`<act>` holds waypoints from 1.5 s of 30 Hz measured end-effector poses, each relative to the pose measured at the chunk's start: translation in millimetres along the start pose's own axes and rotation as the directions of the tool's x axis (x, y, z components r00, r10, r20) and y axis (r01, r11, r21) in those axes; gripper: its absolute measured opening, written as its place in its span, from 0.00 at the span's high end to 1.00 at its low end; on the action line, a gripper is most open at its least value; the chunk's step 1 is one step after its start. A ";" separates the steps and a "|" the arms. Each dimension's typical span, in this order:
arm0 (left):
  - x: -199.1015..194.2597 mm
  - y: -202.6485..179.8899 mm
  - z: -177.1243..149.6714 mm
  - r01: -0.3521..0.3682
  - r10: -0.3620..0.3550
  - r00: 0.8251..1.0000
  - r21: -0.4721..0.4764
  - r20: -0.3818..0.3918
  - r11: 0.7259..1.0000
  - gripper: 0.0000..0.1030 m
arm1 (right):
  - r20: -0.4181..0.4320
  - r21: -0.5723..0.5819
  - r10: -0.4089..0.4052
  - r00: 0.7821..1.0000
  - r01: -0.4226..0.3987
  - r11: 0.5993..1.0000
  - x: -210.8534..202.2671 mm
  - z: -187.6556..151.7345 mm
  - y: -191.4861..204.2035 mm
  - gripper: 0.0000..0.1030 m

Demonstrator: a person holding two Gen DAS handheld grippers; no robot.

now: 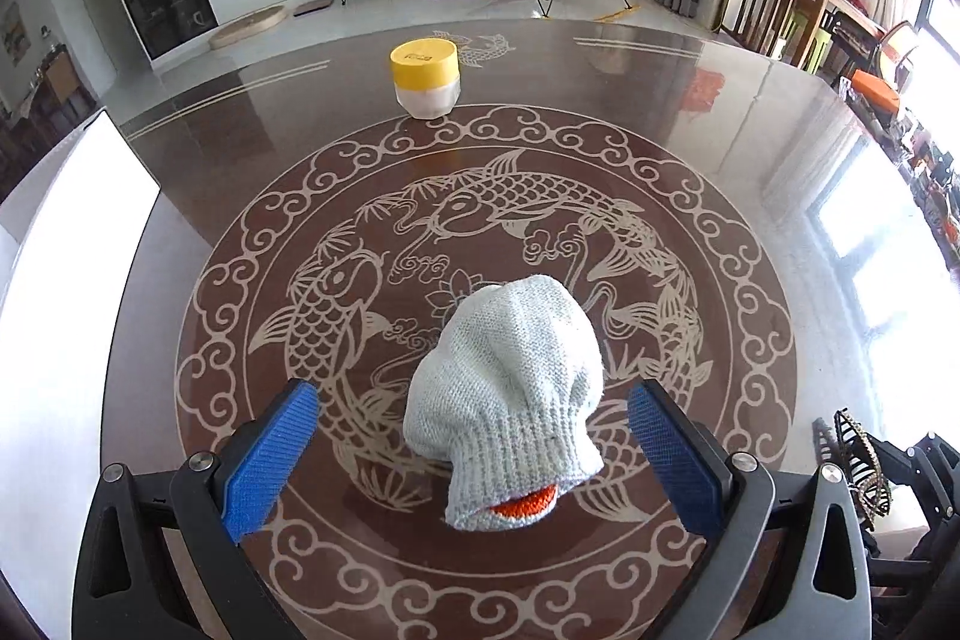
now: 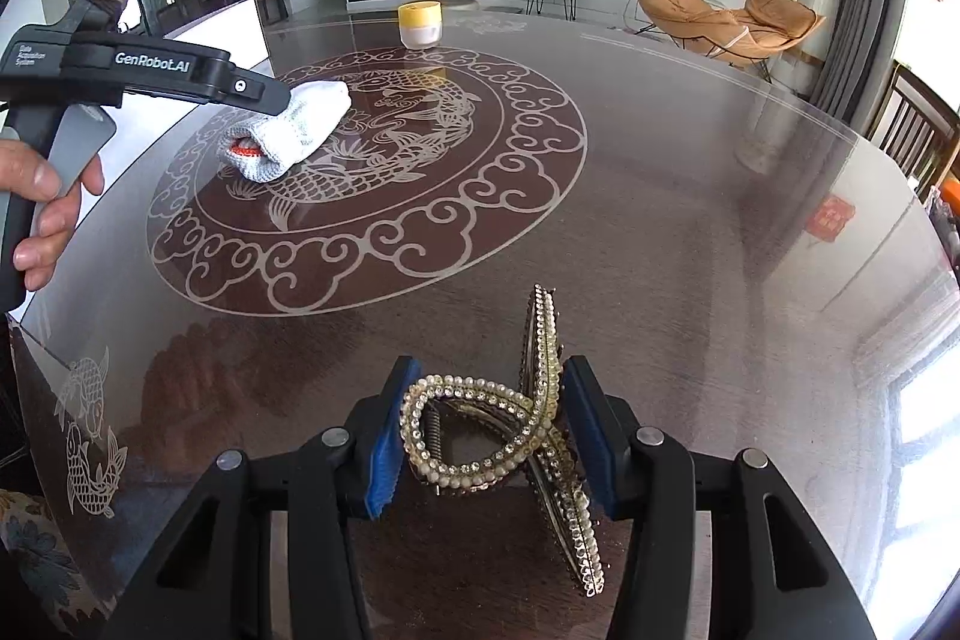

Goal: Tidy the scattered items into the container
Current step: 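Grasp the grey knit glove with the left gripper while the right gripper holds the clip, then hold the glove and woven clip raised above the table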

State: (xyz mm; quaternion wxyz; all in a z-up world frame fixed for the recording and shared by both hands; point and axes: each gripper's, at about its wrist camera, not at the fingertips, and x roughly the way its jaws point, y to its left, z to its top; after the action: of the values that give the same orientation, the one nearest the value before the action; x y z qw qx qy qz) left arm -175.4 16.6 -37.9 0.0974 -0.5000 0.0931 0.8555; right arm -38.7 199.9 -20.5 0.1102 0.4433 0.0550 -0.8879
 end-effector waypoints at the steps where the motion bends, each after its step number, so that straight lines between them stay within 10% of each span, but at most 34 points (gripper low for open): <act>1: 7.9 -1.7 3.8 -0.021 0.022 1.000 0.021 -0.011 1.000 0.00 | 0.002 0.000 -0.001 1.000 0.001 1.000 0.1 0.0 0.3 0.50; 6: 33.0 -6.3 8.0 -0.011 0.014 0.999 0.057 -0.045 0.998 0.00 | 0.012 -0.001 0.003 1.000 -0.003 1.000 1.1 1.5 -0.5 0.50; 10: 22.8 6.9 1.2 0.065 -0.065 0.997 -0.005 0.028 0.998 0.63 | 0.022 -0.004 0.004 1.000 -0.004 1.000 1.2 1.9 -0.6 0.50; 16: 3.3 16.2 -38.6 0.081 -0.078 0.995 -0.052 0.062 0.995 0.66 | 0.017 -0.007 0.008 1.000 -0.008 1.000 1.7 3.9 -1.8 0.51; 26: -61.6 10.9 -160.3 0.001 0.005 0.996 -0.076 0.084 0.997 0.60 | 0.004 -0.064 0.064 0.998 -0.063 0.996 -6.6 -6.0 49.8 0.53; 30: -58.3 29.6 -162.2 0.018 -0.004 0.996 -0.162 0.085 0.987 0.41 | 0.016 -0.081 0.040 0.999 -0.039 0.996 1.9 0.7 78.5 0.53; 33: -49.9 27.9 -161.4 -0.011 0.018 0.999 -0.146 0.044 0.989 0.05 | 0.018 -0.055 0.031 0.999 -0.030 0.998 6.4 4.0 81.2 0.50; 45: -37.1 28.7 -151.7 -0.003 0.008 0.999 -0.127 0.035 0.992 0.00 | -0.014 -0.075 0.056 0.998 -0.057 0.996 -2.4 -5.0 69.9 0.38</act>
State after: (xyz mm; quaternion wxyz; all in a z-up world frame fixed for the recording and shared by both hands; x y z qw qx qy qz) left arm -38.0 -52.7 -76.9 0.0649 -0.4899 0.0383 0.8685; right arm -16.3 133.5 -21.6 0.1514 0.4457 0.0765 -0.8790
